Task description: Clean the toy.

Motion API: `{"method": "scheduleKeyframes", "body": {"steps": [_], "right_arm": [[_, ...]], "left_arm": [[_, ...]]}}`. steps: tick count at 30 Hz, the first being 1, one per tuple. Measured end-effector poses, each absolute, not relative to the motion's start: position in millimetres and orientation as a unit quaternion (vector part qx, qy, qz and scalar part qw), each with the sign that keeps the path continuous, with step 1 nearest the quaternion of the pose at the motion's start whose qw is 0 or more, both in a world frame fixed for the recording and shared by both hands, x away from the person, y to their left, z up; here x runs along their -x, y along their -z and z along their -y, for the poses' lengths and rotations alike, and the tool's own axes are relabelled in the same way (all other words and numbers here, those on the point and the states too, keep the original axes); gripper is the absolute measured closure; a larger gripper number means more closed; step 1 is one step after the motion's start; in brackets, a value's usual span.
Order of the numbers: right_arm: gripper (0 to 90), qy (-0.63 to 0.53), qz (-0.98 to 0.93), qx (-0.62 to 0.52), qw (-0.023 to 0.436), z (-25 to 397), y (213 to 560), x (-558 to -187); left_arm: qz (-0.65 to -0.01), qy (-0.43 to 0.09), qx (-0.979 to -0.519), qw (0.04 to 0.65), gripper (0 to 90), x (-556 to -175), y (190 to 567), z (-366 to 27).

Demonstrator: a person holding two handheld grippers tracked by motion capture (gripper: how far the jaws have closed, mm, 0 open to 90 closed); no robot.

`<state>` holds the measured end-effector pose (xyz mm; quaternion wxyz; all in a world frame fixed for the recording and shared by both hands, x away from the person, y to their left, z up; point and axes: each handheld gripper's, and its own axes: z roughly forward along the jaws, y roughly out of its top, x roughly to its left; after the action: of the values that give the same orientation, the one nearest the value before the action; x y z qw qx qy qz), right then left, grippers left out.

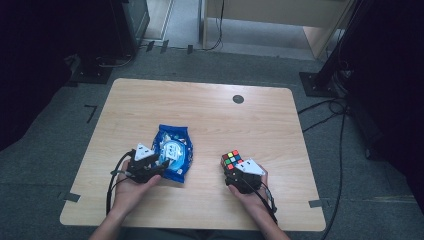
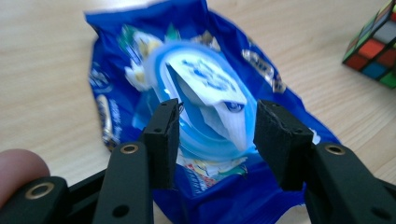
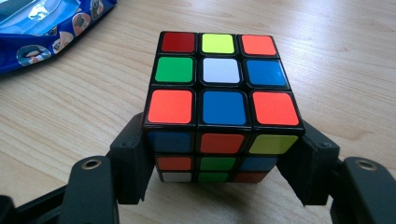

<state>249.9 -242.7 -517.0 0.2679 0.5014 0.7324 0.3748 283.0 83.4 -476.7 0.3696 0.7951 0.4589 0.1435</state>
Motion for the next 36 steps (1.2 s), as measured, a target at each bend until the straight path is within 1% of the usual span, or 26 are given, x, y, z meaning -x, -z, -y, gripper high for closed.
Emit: {"method": "scheduleKeyframes", "body": {"steps": [3,4,5,6,8,9,12,14,16,17,19,21,22,23,26,30,31,33,36], "right_arm": [[34.4,-0.375,-0.732,-0.501,0.268,243,517,-250],[34.5,-0.375,-0.732,-0.501,0.268,243,517,-250],[34.5,-0.375,-0.732,-0.501,0.267,243,517,-250],[34.5,-0.375,-0.732,-0.502,0.267,243,517,-250],[34.4,-0.375,-0.733,-0.501,0.268,243,517,-250],[34.4,-0.375,-0.733,-0.501,0.268,243,517,-250],[34.4,-0.374,-0.734,-0.499,0.269,242,517,-250],[34.4,-0.374,-0.734,-0.499,0.269,242,517,-250],[34.4,-0.374,-0.734,-0.499,0.269,242,517,-250],[34.4,-0.374,-0.734,-0.499,0.269,242,517,-250],[34.4,-0.374,-0.734,-0.499,0.269,242,517,-250],[34.4,-0.375,-0.733,-0.499,0.269,242,517,-250],[34.4,-0.374,-0.733,-0.500,0.269,242,517,-250],[34.4,-0.374,-0.733,-0.500,0.270,242,517,-250],[34.4,-0.374,-0.733,-0.499,0.270,242,517,-250],[34.4,-0.375,-0.733,-0.499,0.270,242,517,-250],[34.4,-0.375,-0.733,-0.499,0.270,242,517,-250],[34.4,-0.374,-0.734,-0.498,0.271,242,517,-250],[34.4,-0.374,-0.734,-0.497,0.272,242,518,-250]], "left_arm": [[-0.451,-0.146,-0.804,0.358,57.1,-282,478,-79],[-0.443,-0.145,-0.811,0.354,57.1,-282,478,-77],[-0.437,-0.151,-0.817,0.345,65.5,-282,479,-73],[-0.433,-0.152,-0.819,0.345,69.3,-282,479,-71],[-0.428,-0.153,-0.823,0.340,75.4,-282,480,-69],[-0.424,-0.157,-0.827,0.334,75.4,-282,481,-67],[-0.424,-0.164,-0.828,0.329,84.6,-283,484,-66],[-0.432,-0.155,-0.820,0.341,90.0,-285,483,-70],[-0.429,-0.154,-0.816,0.355,90.0,-285,481,-73],[-0.426,-0.165,-0.809,0.370,90.0,-285,476,-76],[-0.424,-0.169,-0.806,0.377,90.0,-285,473,-77],[-0.423,-0.194,-0.787,0.405,90.0,-287,458,-81],[-0.423,-0.194,-0.787,0.405,90.0,-287,458,-81],[-0.426,-0.210,-0.772,0.423,90.0,-290,447,-84],[-0.421,-0.220,-0.763,0.439,90.0,-293,436,-87],[-0.408,-0.238,-0.738,0.482,90.0,-296,418,-94],[-0.399,-0.250,-0.728,0.498,90.0,-295,413,-98],[-0.401,-0.275,-0.713,0.505,90.0,-295,412,-102],[-0.407,-0.268,-0.701,0.521,90.0,-298,413,-107]]}}
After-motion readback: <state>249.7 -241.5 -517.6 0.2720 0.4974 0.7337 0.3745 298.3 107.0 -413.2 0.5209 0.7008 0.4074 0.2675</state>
